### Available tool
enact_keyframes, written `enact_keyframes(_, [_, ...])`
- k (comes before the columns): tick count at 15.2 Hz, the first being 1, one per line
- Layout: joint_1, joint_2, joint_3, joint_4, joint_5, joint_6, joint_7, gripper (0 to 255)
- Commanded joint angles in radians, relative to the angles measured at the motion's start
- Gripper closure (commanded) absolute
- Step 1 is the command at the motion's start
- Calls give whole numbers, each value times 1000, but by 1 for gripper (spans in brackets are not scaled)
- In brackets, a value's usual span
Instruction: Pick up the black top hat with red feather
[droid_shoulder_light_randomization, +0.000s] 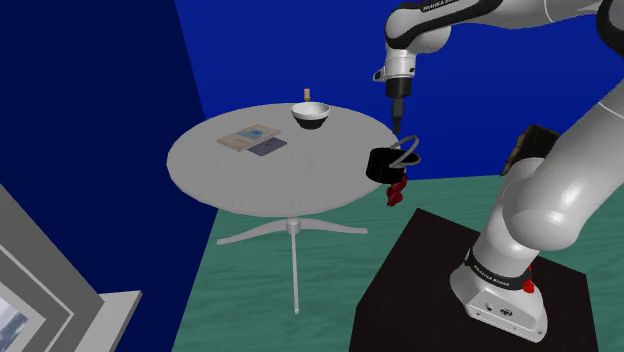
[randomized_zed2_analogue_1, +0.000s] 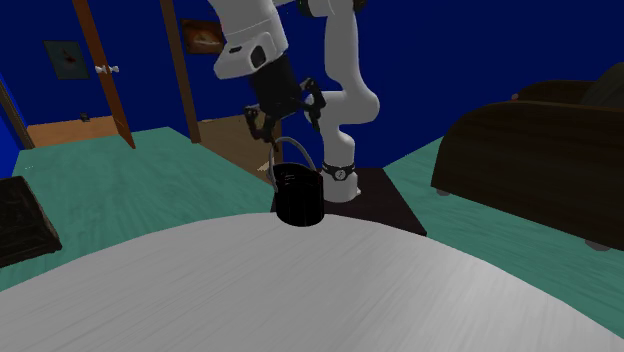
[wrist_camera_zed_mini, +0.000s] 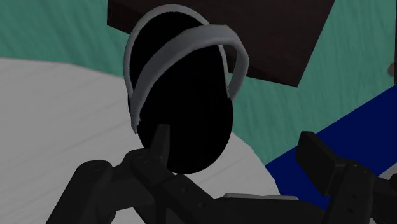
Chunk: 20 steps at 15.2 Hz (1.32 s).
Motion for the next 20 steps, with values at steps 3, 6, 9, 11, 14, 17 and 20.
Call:
enact_keyframes(3, [9,243,-96,140,79,-41,-284,0])
enact_keyframes(6, [-6,334,-107,186,113,-51,-375,0])
enact_keyframes(9, [-7,349,-106,160,119,-14,-386,0])
enact_keyframes(11, [-8,360,-106,144,124,11,-393,0])
enact_keyframes(14, [-9,369,-106,131,129,30,-399,0])
enact_keyframes(17, [-9,369,-106,132,128,29,-400,255])
enact_keyframes(20, [-9,369,-106,132,128,29,-400,255])
